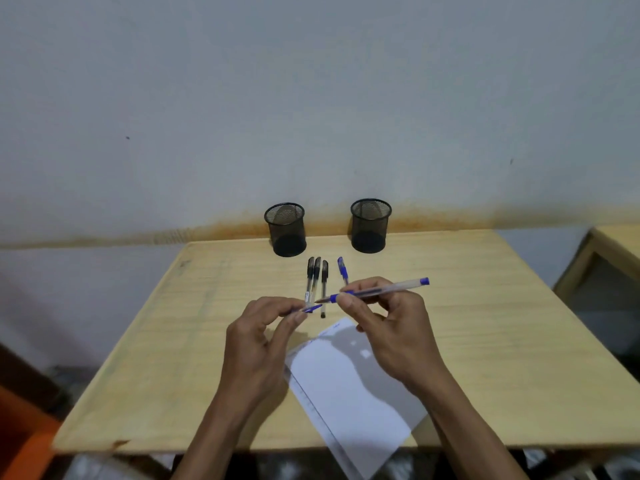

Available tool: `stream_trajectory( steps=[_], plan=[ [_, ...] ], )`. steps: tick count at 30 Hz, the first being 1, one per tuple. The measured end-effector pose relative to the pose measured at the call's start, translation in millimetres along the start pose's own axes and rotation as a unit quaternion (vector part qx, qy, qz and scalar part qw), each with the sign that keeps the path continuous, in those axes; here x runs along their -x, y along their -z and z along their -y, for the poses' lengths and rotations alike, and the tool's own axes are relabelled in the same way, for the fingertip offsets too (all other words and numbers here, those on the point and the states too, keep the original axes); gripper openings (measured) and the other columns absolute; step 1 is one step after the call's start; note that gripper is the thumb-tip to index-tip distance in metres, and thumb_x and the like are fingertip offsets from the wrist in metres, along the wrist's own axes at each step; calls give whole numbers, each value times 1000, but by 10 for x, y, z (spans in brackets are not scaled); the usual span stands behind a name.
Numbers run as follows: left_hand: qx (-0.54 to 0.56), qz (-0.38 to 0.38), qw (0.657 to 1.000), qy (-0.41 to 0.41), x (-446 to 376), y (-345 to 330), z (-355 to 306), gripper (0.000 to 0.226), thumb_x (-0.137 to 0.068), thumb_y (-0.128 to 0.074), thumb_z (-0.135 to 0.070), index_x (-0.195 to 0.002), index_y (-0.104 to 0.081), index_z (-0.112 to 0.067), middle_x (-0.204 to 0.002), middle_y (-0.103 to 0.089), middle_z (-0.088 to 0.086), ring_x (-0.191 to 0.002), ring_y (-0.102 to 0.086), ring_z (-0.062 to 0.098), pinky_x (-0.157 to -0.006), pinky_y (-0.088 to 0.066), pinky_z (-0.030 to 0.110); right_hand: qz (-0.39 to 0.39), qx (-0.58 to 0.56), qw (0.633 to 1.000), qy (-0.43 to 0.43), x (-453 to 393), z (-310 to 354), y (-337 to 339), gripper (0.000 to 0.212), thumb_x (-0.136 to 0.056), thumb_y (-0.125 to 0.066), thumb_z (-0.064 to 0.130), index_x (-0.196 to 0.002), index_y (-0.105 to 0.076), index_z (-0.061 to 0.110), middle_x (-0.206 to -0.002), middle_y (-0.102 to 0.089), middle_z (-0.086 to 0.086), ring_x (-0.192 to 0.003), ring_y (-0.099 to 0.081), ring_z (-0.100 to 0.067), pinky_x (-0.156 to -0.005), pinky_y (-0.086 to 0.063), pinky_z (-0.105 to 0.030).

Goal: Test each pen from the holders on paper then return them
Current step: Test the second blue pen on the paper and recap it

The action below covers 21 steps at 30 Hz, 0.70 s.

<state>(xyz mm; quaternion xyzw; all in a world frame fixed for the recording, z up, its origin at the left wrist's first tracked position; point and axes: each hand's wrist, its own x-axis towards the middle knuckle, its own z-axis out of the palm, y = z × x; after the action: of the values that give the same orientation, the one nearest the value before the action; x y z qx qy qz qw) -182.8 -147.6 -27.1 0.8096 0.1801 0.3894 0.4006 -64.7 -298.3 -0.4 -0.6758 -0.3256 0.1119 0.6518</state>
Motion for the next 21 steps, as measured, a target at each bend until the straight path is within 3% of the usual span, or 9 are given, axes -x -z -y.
stream_trajectory(
  steps=[5,10,16,21],
  plan=[
    [-13,3,999,-45,7,32,-16,13,-86,-68,-21,-94,-75,-29,-96,-70,-19,-98,-66,14,-81,-50,25,27,26,999,11,-4,2,-30,6,-88,-77,24,-87,-75,29,-86,-74,18,-84,-67,-4,-63,-52,-19],
    [-8,24,998,-62,19,46,-71,13,-87,-67,-22,-96,-76,-22,-94,-70,-16,-94,-67,12,-80,-50,21,43,43,998,23,11,-9,-63,14,-85,-80,24,-87,-73,36,-87,-72,21,-83,-66,-7,-65,-54,-20],
    [8,17,998,-59,2,73,-156,12,-85,-68,-20,-92,-78,-20,-88,-73,-12,-86,-70,10,-75,-50,18,19,-7,999,40,54,-6,-122,7,-85,-79,20,-90,-77,17,-84,-74,13,-81,-68,-9,-67,-54,-19],
    [-6,26,998,-56,-16,40,-165,11,-86,-70,-21,-94,-78,-19,-88,-73,-13,-86,-69,7,-72,-50,16,40,-5,999,25,11,21,-60,4,-84,-81,20,-87,-80,23,-85,-76,10,-80,-67,-7,-69,-54,-20]
  ],
)
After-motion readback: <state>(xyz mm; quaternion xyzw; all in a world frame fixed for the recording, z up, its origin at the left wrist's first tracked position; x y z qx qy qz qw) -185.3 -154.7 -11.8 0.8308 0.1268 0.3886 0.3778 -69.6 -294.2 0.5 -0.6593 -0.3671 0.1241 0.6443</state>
